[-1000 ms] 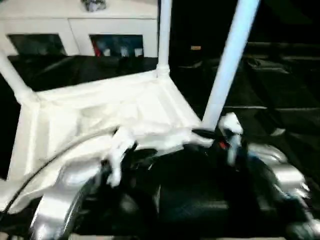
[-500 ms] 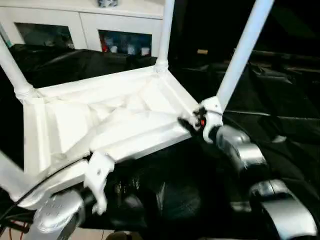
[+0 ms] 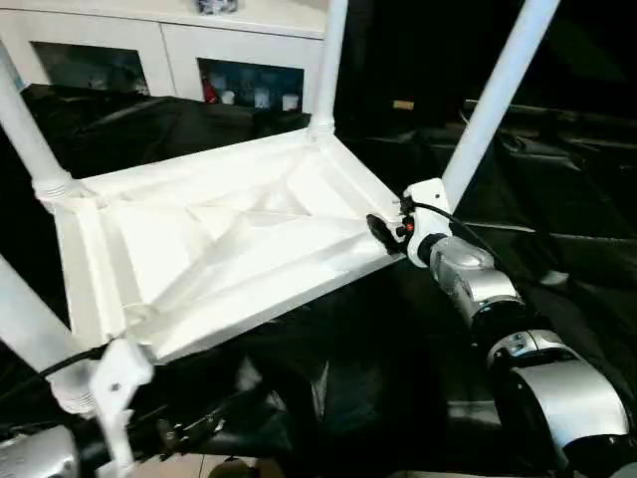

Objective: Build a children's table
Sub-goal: Rotate table base

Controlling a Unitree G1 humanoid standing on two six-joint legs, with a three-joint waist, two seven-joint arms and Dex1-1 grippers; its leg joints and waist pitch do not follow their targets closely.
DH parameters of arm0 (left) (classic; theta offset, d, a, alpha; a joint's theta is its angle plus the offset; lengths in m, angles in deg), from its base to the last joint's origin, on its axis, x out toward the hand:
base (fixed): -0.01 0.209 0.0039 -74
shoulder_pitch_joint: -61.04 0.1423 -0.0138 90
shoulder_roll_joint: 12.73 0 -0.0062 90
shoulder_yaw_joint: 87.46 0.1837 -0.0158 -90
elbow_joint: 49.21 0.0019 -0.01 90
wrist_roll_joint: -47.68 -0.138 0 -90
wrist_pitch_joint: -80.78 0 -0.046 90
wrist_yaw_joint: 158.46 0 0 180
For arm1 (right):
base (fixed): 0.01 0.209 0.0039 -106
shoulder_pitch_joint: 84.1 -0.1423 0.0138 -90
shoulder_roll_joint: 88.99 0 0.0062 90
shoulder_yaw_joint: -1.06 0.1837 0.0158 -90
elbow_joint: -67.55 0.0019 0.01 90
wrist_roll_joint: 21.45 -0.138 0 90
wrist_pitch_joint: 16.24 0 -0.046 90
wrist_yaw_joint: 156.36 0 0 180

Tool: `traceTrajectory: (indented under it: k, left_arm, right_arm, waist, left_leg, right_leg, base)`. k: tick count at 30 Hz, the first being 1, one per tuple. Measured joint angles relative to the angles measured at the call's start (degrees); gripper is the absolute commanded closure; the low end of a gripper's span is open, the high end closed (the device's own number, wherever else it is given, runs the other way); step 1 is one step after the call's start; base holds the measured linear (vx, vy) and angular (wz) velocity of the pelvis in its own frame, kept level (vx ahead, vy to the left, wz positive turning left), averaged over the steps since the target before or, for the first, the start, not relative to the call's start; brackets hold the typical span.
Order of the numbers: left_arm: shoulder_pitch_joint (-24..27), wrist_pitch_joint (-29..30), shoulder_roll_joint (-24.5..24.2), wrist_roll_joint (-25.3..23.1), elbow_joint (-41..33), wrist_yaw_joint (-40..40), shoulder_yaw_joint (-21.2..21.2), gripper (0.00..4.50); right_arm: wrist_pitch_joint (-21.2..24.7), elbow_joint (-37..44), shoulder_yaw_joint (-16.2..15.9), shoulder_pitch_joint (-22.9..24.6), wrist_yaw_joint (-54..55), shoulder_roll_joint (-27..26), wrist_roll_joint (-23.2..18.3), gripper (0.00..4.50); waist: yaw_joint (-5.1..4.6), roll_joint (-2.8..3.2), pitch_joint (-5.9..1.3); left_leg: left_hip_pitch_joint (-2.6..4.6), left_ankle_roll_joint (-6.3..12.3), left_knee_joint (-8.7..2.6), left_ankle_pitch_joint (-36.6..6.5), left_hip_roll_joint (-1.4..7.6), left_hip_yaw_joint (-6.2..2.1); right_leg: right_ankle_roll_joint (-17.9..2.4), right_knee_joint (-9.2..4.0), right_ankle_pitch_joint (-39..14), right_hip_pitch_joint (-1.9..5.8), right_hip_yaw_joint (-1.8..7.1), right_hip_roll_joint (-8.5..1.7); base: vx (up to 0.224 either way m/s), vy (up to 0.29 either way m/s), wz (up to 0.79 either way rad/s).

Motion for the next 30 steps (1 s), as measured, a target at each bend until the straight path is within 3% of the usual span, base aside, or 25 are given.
traceTrajectory:
  k: [4,9,12,20,26,30]
  left_arm:
    - [3.81,2.84,-4.17,4.1,0.07,5.3,-8.08,0.09]
    - [7.02,6.02,-9.1,7.93,0.48,9.82,-16.19,0.04]
    - [4.76,5.97,-9.42,10.09,2.64,9.76,-18.97,0.04]
    - [-1.67,5.81,-9.86,16.71,5.34,8.88,-23.05,0.04]
    - [-5.15,6.55,-9.78,19.1,5.36,6.87,-21.96,0.04]
    - [-2.86,7.39,-10.14,19.05,5.81,7.25,-21.36,0.04]
  right_arm:
    - [-0.88,-2.2,0.72,-0.72,0.05,0.07,0.31,0.8]
    - [-1.67,-3.16,0.82,-1.14,0.06,0.09,0.41,0.8]
    - [-2.23,-3.42,1.38,-1.15,0.07,0.16,0.4,0.8]
    - [-3.87,0.2,1.39,-0.08,-6.43,0.9,0.35,0.8]
    - [-1.42,11.21,-1.91,7.36,-11.5,3.24,1.28,0.8]
    - [1.32,21.28,-2.88,15.05,-14.29,6.63,1.64,0.8]
  waist:
    - [0.08,-0.17,0.01]
    - [0.01,-0.23,0.04]
    - [0.16,-0.22,0.05]
    - [0.29,-0.27,0.07]
    - [1.0,-0.23,0.1]
    - [1.18,-0.15,0.14]
  left_leg:
    - [0.0,0.0,0.0,0.0,0.0,0.01]
    - [0.03,-0.01,0.0,0.0,0.0,-0.01]
    - [0.04,-0.01,0.0,0.0,-0.01,0.01]
    - [0.21,-0.3,0.08,0.17,0.24,0.01]
    - [0.49,-0.63,0.08,0.36,0.59,-0.06]
    - [0.68,-0.67,0.06,0.39,0.62,-0.08]
  right_leg:
    - [0.02,0.06,-0.01,-0.01,0.03,0.0]
    - [0.04,0.08,0.0,-0.01,0.07,0.02]
    - [0.01,0.1,0.03,0.01,0.08,0.02]
    - [0.03,0.62,0.05,-0.04,0.05,0.19]
    - [0.11,0.79,0.01,0.04,0.08,0.58]
    - [0.27,0.79,-0.09,0.11,0.24,0.72]
  base:
    - [0.0,0.0,0.0]
    - [0.0,0.0,0.0]
    - [0.0,0.0,0.0]
    - [0.0,0.0,0.0]
    - [0.0,0.0,0.0]
    - [0.0,0.0,0.0]
